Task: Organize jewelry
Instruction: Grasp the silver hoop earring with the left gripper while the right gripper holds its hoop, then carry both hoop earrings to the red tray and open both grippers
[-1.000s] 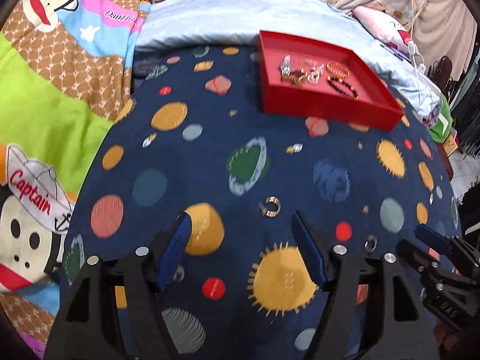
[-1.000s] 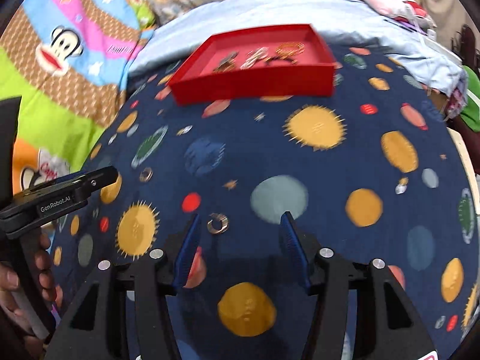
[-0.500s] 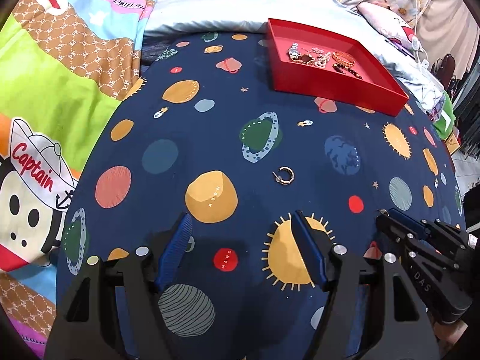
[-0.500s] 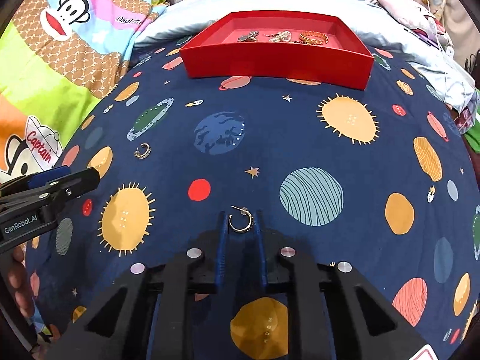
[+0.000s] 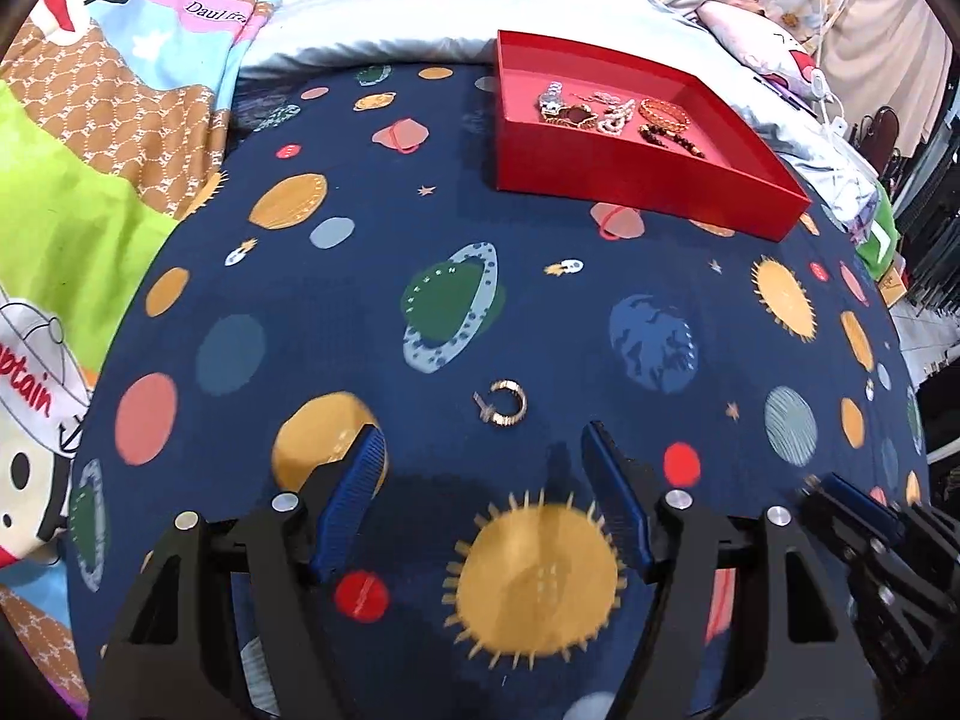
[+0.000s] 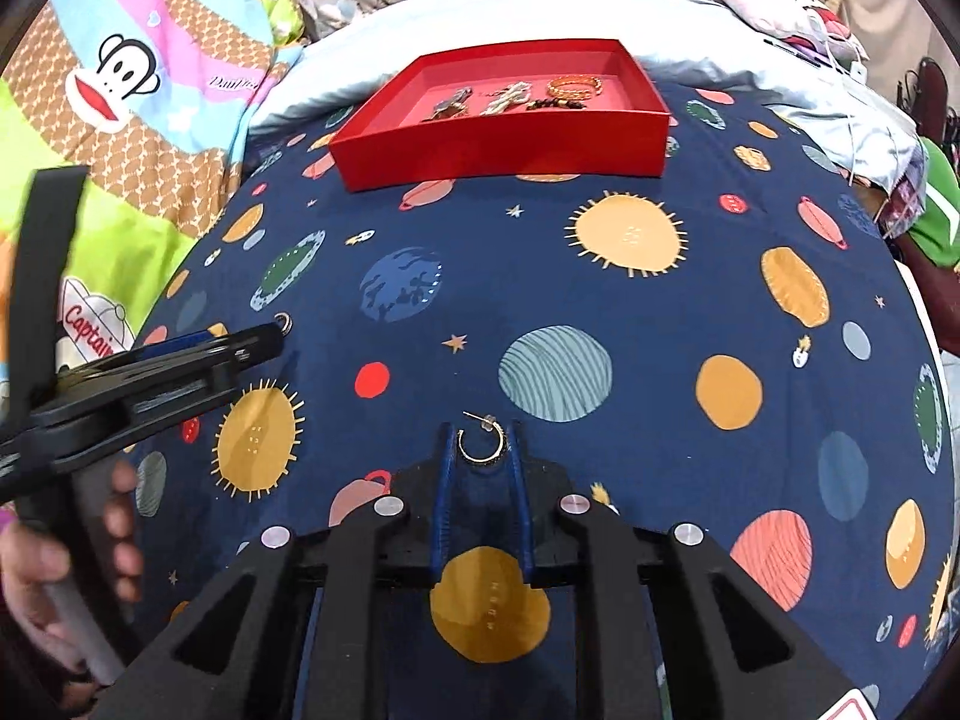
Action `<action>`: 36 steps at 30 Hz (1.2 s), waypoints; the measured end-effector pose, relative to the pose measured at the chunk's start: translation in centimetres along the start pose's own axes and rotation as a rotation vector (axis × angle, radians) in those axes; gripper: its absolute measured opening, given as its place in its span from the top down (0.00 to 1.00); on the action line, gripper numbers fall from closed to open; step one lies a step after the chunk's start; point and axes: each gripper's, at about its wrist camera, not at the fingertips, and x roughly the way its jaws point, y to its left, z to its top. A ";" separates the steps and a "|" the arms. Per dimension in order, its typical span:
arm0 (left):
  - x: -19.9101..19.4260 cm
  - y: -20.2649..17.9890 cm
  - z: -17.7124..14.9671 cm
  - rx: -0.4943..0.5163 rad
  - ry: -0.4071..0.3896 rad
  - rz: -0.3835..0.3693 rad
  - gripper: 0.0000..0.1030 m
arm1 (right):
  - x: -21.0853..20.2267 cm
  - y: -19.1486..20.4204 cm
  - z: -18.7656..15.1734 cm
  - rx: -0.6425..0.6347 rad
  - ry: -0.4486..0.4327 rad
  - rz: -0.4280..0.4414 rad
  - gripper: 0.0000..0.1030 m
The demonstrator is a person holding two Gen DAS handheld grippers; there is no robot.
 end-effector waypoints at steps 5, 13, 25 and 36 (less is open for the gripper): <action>1.3 -0.5 0.5 0.013 0.004 0.042 0.50 | -0.2 -0.4 0.1 0.015 -0.003 0.005 0.85; 1.3 -0.6 0.6 0.025 0.006 0.050 0.81 | -0.1 -0.3 0.3 0.014 -0.004 0.014 0.85; -0.5 -1.4 0.2 0.054 0.001 0.022 0.83 | -0.7 0.0 0.9 0.014 -0.023 0.024 0.85; -4.8 -2.5 2.6 0.065 -0.060 -0.057 0.83 | -2.9 -0.3 4.4 0.015 -0.103 0.044 0.85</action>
